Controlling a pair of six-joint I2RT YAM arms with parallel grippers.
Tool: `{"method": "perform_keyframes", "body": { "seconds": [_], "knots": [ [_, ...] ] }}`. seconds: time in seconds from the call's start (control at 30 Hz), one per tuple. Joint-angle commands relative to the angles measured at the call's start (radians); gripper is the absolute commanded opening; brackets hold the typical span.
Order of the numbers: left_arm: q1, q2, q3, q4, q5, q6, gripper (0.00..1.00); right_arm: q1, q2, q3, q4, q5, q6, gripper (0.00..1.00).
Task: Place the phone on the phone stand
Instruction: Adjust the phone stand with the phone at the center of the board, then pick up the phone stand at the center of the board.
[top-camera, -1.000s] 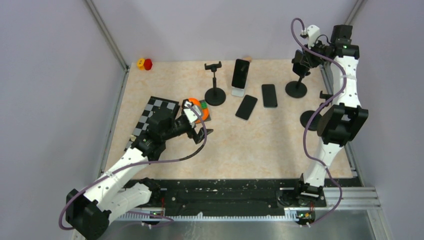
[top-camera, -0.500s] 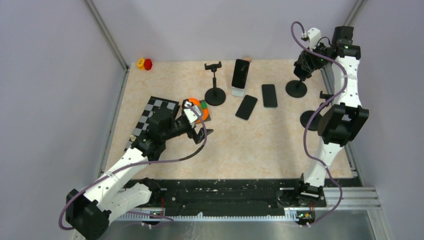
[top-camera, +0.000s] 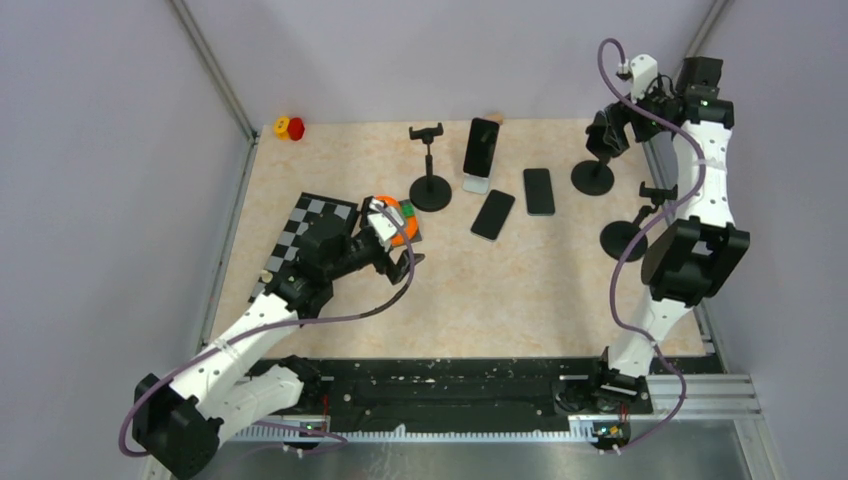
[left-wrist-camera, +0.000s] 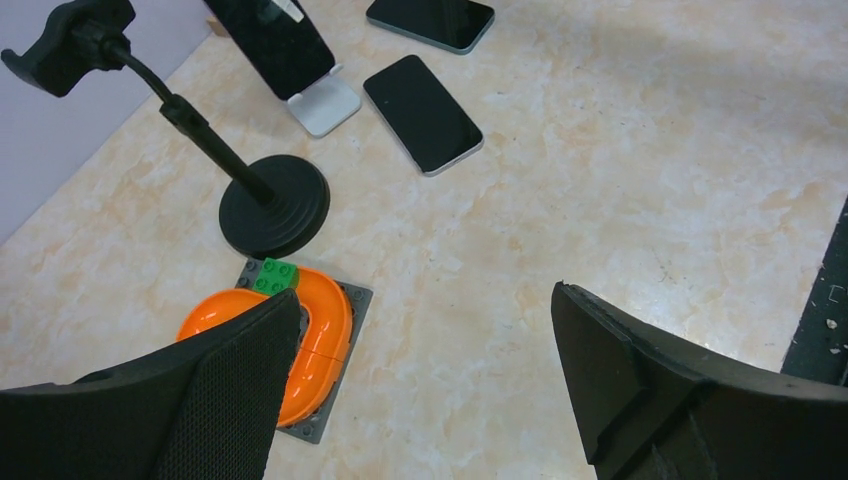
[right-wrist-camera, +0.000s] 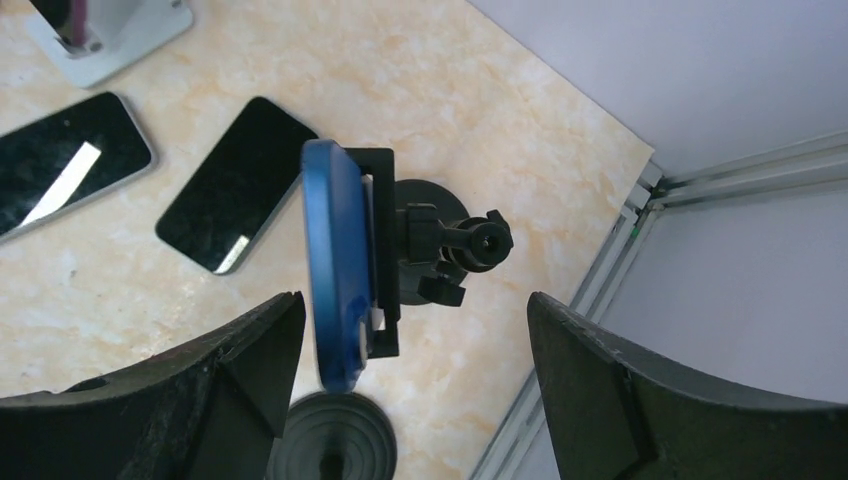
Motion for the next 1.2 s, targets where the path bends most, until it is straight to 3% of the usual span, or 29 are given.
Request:
{"method": "perform_keyframes", "body": {
  "seconds": [0.0,0.2,0.4,0.6,0.87,1.07,1.17],
  "knots": [
    [0.007,0.011,0.032,0.033,-0.107,-0.038,0.99,-0.010,-0.162,-0.044,0.127,-0.063,0.090,0.84],
    [0.021,0.042,0.054,0.062,-0.253,-0.078,0.99,0.012,-0.300,-0.150,0.235,-0.129,0.208,0.84],
    [0.071,0.068,0.079,0.063,-0.327,-0.137,0.99,0.146,-0.461,-0.307,0.350,-0.054,0.248,0.86],
    [0.131,0.054,0.076,0.044,-0.318,-0.173,0.99,0.224,-0.586,-0.476,0.444,-0.010,0.336,0.86],
    [0.169,0.037,0.068,0.030,-0.286,-0.189,0.99,0.226,-0.766,-0.733,0.413,0.015,0.329,0.86],
    [0.171,0.078,0.072,0.053,-0.251,-0.177,0.99,0.241,-0.829,-0.877,0.420,-0.084,0.334,0.87],
    [0.171,0.108,0.070,0.091,-0.236,-0.157,0.99,0.313,-0.819,-0.930,0.502,-0.105,0.367,0.87]
  ]
}}
